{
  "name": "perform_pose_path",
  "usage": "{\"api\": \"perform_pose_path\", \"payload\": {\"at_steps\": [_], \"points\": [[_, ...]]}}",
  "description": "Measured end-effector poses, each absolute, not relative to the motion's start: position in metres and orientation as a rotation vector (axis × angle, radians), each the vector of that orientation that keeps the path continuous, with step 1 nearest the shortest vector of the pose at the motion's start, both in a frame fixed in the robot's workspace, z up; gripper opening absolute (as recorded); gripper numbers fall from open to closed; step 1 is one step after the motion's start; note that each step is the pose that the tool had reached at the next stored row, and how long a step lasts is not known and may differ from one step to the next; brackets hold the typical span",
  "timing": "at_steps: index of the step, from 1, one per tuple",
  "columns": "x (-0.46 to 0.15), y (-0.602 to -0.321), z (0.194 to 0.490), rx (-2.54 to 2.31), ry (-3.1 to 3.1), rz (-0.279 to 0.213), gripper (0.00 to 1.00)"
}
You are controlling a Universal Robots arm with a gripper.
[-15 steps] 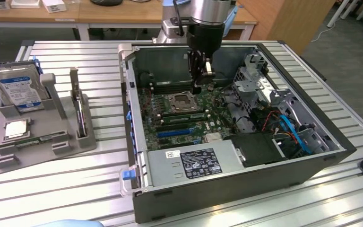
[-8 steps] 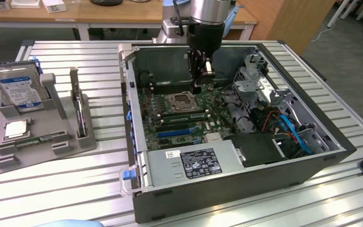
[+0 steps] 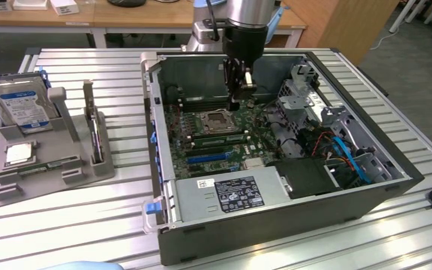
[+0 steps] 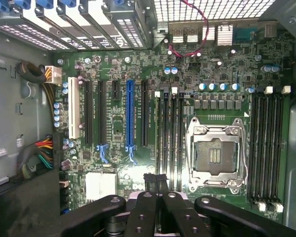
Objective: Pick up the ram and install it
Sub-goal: 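Press down the ram until it locks into place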
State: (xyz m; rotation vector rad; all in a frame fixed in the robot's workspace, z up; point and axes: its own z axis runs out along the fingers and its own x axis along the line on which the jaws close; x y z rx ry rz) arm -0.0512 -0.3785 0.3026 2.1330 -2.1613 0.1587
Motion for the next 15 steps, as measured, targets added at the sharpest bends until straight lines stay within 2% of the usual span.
{"api": "perform_pose_path", "payload": {"at_steps": [15], "points": [[-0.0512, -0.3785, 0.3065, 2.134, -2.162, 0.157, 0.10]]}}
